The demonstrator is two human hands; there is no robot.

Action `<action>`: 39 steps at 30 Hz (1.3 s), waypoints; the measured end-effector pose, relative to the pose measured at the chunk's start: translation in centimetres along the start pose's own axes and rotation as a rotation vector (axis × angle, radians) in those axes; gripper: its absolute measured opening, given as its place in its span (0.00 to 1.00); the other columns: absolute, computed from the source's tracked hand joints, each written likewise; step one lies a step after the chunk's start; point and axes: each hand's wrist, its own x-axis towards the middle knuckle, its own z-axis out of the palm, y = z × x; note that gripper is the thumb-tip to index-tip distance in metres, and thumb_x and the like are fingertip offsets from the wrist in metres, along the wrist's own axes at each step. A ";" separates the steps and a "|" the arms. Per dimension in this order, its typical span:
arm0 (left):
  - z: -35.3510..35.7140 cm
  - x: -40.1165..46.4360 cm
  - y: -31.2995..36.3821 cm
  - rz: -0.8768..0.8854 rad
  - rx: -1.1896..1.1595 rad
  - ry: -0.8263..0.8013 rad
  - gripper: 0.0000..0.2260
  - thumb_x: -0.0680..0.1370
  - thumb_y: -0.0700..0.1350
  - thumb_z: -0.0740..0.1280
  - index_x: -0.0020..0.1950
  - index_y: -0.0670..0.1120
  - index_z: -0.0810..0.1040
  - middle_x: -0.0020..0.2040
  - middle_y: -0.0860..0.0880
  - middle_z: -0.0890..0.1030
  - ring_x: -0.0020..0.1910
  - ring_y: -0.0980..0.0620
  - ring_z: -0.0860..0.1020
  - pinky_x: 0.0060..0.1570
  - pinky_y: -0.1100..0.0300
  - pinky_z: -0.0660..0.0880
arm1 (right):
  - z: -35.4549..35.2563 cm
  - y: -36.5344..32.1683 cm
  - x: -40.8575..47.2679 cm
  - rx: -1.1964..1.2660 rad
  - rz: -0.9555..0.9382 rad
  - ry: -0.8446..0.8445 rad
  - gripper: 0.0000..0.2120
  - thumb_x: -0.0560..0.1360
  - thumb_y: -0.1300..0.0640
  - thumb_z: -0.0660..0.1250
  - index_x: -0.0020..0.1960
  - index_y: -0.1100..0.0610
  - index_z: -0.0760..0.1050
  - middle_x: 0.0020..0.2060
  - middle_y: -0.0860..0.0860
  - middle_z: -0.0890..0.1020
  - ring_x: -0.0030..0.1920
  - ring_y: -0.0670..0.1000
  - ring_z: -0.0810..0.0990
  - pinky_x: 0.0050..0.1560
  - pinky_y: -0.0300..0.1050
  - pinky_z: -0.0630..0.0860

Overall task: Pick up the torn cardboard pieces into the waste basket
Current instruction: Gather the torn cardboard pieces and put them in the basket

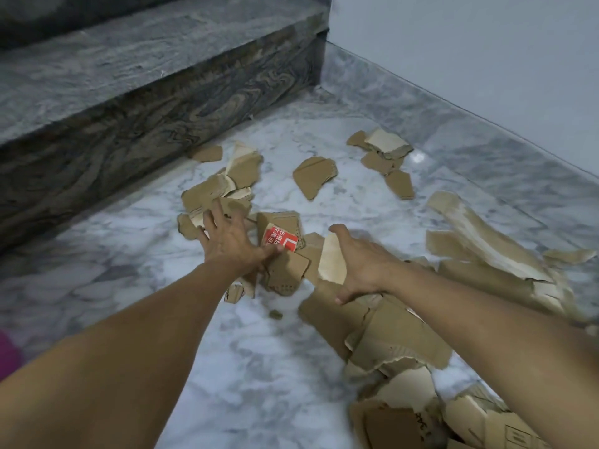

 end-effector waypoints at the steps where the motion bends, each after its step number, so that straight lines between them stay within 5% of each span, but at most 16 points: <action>1: -0.2 0.4 -0.1 -0.037 0.009 -0.010 0.56 0.58 0.73 0.71 0.76 0.47 0.54 0.78 0.40 0.45 0.76 0.35 0.46 0.73 0.37 0.48 | -0.1 -0.1 0.4 0.006 0.007 -0.010 0.57 0.55 0.48 0.84 0.71 0.51 0.50 0.58 0.56 0.76 0.53 0.59 0.76 0.47 0.48 0.75; 6: -1.5 3.0 -0.6 -0.325 -0.055 -0.024 0.63 0.50 0.77 0.71 0.76 0.47 0.52 0.78 0.43 0.42 0.76 0.37 0.47 0.72 0.38 0.52 | -0.7 -0.1 1.5 0.038 0.034 -0.080 0.52 0.56 0.50 0.84 0.69 0.52 0.54 0.51 0.53 0.75 0.51 0.56 0.75 0.44 0.47 0.75; 9: -1.6 4.4 -1.5 -0.399 -0.129 -0.023 0.60 0.56 0.75 0.70 0.77 0.45 0.51 0.78 0.41 0.46 0.76 0.37 0.51 0.71 0.38 0.56 | -2.1 0.2 2.4 0.135 0.033 -0.044 0.54 0.56 0.53 0.85 0.71 0.51 0.54 0.55 0.54 0.75 0.53 0.56 0.75 0.48 0.49 0.77; 17: -2.5 7.3 -2.2 -0.409 -0.228 -0.008 0.48 0.58 0.69 0.74 0.70 0.47 0.62 0.70 0.42 0.66 0.70 0.40 0.62 0.65 0.45 0.62 | -6.6 0.6 6.8 0.473 -0.034 0.187 0.58 0.58 0.59 0.85 0.76 0.53 0.52 0.59 0.50 0.68 0.59 0.51 0.68 0.53 0.42 0.67; 21: -2.5 7.5 -1.7 -0.393 -0.253 -0.117 0.55 0.51 0.80 0.66 0.68 0.47 0.68 0.68 0.42 0.68 0.69 0.40 0.63 0.64 0.45 0.62 | -5.7 0.4 8.1 0.494 0.034 0.223 0.62 0.56 0.56 0.85 0.77 0.50 0.48 0.64 0.53 0.70 0.64 0.55 0.70 0.59 0.50 0.73; 25: -2.6 6.8 -0.7 -0.324 -0.281 -0.216 0.53 0.57 0.79 0.64 0.71 0.46 0.66 0.71 0.41 0.61 0.72 0.39 0.57 0.68 0.43 0.59 | -4.1 0.5 7.5 0.439 0.083 0.116 0.70 0.54 0.49 0.85 0.79 0.48 0.38 0.73 0.57 0.63 0.72 0.59 0.65 0.67 0.52 0.69; 32: -1.9 6.2 2.0 -0.308 -0.500 -0.206 0.49 0.62 0.72 0.70 0.71 0.41 0.65 0.70 0.41 0.65 0.71 0.40 0.63 0.69 0.45 0.65 | -3.4 -0.8 5.6 0.393 0.223 0.101 0.53 0.61 0.48 0.80 0.76 0.56 0.53 0.65 0.53 0.67 0.58 0.53 0.72 0.55 0.48 0.77; 35: -1.3 5.7 3.1 -0.284 -0.578 -0.240 0.51 0.59 0.63 0.79 0.71 0.40 0.61 0.68 0.42 0.68 0.68 0.42 0.68 0.63 0.48 0.72 | -2.5 -1.9 4.6 0.219 0.209 0.094 0.53 0.56 0.43 0.82 0.72 0.57 0.58 0.61 0.53 0.66 0.58 0.55 0.74 0.52 0.47 0.75; 39: -0.5 4.6 4.8 -0.183 -0.421 -0.313 0.43 0.60 0.57 0.80 0.66 0.39 0.66 0.61 0.44 0.70 0.59 0.44 0.74 0.46 0.58 0.72 | -1.9 -2.6 4.4 0.242 0.186 0.156 0.46 0.57 0.47 0.82 0.67 0.56 0.62 0.56 0.53 0.74 0.54 0.57 0.78 0.48 0.49 0.77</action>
